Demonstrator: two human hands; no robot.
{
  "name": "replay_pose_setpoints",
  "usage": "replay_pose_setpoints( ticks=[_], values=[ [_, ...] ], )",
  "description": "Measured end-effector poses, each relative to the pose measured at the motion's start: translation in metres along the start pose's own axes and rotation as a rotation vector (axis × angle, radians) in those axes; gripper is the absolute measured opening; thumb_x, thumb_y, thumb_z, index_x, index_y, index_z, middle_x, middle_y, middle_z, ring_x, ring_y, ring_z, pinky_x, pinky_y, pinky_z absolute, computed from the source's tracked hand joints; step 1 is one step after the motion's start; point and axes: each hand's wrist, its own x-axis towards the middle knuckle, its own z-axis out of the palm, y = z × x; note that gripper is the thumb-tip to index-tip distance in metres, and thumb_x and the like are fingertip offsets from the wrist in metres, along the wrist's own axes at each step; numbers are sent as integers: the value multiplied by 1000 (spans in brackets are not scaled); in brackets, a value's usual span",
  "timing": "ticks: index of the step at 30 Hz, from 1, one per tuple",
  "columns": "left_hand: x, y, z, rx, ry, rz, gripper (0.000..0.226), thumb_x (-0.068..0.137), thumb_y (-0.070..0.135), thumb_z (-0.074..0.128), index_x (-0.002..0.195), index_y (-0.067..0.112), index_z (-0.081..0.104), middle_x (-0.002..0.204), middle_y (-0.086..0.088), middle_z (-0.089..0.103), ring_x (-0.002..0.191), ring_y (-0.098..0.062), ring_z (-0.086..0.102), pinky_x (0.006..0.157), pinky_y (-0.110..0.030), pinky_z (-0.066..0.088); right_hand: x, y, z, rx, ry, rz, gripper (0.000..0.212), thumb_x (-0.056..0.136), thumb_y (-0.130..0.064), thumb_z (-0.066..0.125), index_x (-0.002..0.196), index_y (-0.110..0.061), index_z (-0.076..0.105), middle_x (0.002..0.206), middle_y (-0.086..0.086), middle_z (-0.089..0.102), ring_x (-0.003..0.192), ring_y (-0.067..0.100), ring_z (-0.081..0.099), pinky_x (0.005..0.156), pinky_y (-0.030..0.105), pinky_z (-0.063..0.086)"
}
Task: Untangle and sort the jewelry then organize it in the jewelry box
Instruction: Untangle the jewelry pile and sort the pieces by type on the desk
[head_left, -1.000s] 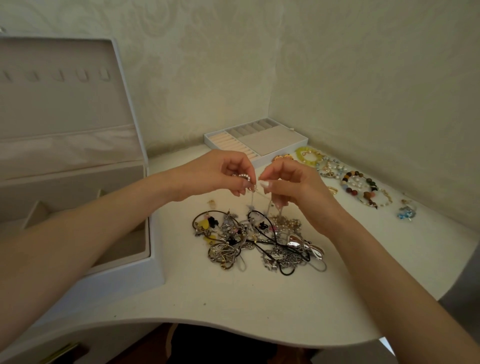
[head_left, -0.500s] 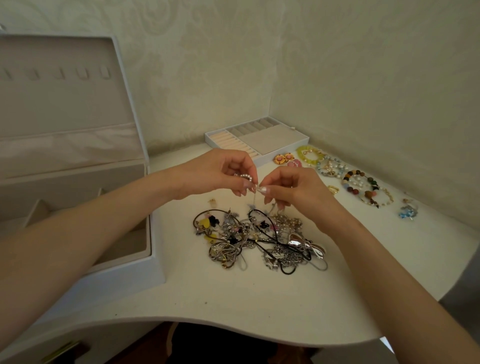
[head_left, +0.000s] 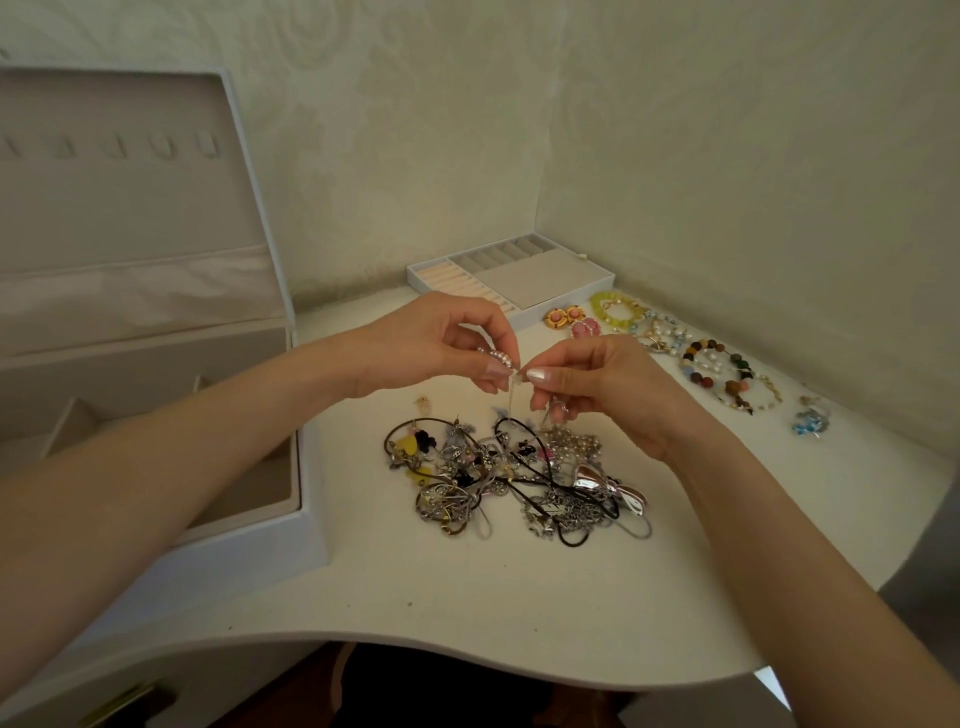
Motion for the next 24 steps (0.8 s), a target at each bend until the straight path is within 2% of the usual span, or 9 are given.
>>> replay_pose_setpoints(
  ticks=[2, 8, 16, 24],
  values=[
    [0, 1, 0, -9, 6, 5, 11, 83, -2, 61, 90, 7, 61, 82, -12, 67, 74, -12, 68, 72, -18, 52, 1, 1, 3, -14, 23, -18, 4, 81, -8, 68, 80, -12, 70, 62, 3, 68, 47, 11, 57, 51, 19, 44],
    [0, 3, 0, 34, 24, 45, 13, 79, 1, 66, 86, 9, 59, 81, -7, 65, 69, -7, 65, 66, -19, 53, 2, 2, 7, -3, 60, -71, 6, 83, -6, 66, 81, -12, 69, 61, 1, 68, 44, 11, 57, 49, 18, 42],
    [2, -4, 1, 69, 28, 44, 12, 78, 1, 69, 82, 8, 60, 71, 10, 67, 69, -5, 63, 64, -20, 52, 3, 0, 12, 5, 151, -167, 9, 80, -1, 69, 77, -9, 69, 58, -3, 67, 43, 7, 56, 48, 16, 41],
    [4, -9, -1, -18, 26, -17, 8, 83, -3, 61, 86, 4, 58, 80, -3, 66, 73, -12, 65, 71, -24, 56, 2, -1, 14, 21, 187, -157, 7, 78, -7, 73, 75, -13, 71, 65, 1, 66, 45, 8, 49, 47, 16, 40]
  ],
)
